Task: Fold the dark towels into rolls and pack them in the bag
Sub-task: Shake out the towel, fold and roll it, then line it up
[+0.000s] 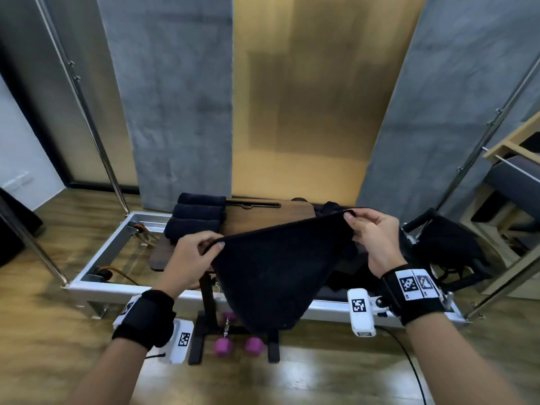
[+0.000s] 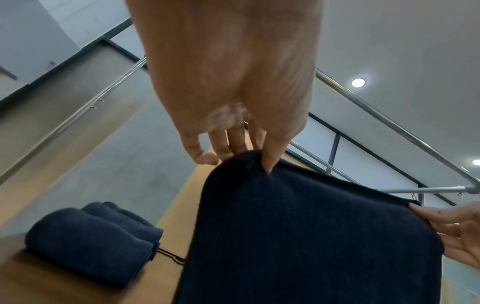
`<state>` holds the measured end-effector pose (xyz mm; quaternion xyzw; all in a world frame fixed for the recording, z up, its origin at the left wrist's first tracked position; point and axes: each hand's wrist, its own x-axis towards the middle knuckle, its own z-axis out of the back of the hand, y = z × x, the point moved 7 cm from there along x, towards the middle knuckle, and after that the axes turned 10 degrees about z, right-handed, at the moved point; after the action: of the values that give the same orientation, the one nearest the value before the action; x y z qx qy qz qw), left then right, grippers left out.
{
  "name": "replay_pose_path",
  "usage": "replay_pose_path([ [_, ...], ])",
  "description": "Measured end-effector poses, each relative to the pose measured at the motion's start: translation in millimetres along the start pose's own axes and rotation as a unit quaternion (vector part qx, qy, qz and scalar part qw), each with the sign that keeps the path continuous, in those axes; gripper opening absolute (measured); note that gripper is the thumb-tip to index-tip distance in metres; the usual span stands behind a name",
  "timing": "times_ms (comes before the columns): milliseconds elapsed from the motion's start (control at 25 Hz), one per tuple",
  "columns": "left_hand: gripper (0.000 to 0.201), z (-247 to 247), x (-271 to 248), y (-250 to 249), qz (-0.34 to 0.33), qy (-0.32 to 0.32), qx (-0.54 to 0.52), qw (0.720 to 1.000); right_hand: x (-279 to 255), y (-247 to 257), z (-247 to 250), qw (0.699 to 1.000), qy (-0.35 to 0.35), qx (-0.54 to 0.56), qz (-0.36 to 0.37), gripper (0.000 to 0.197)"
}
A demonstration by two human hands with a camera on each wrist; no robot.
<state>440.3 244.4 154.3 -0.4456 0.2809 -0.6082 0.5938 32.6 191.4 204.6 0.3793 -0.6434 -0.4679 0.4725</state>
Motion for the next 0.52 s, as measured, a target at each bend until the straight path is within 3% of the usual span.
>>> replay_pose_path([
  [240, 0.020, 21.7, 12.7, -16.8, -0.053, -0.105, -0.005, 0.993, -2.4, -0.8, 1.9, 1.000, -0.013, 0.009, -0.003, 0.004],
  [320, 0.028, 35.5, 14.4, -15.2, -0.046, -0.146, -0.031, 0.988, -1.3, 0.3, 4.6, 1.000, -0.023, 0.009, -0.004, 0.004],
  [520, 0.044, 46.7, 21.8, -21.2, -0.060, -0.168, -0.042, 0.983, 1.1, -4.0, 11.4, 0.999, -0.037, -0.006, 0.004, 0.007],
])
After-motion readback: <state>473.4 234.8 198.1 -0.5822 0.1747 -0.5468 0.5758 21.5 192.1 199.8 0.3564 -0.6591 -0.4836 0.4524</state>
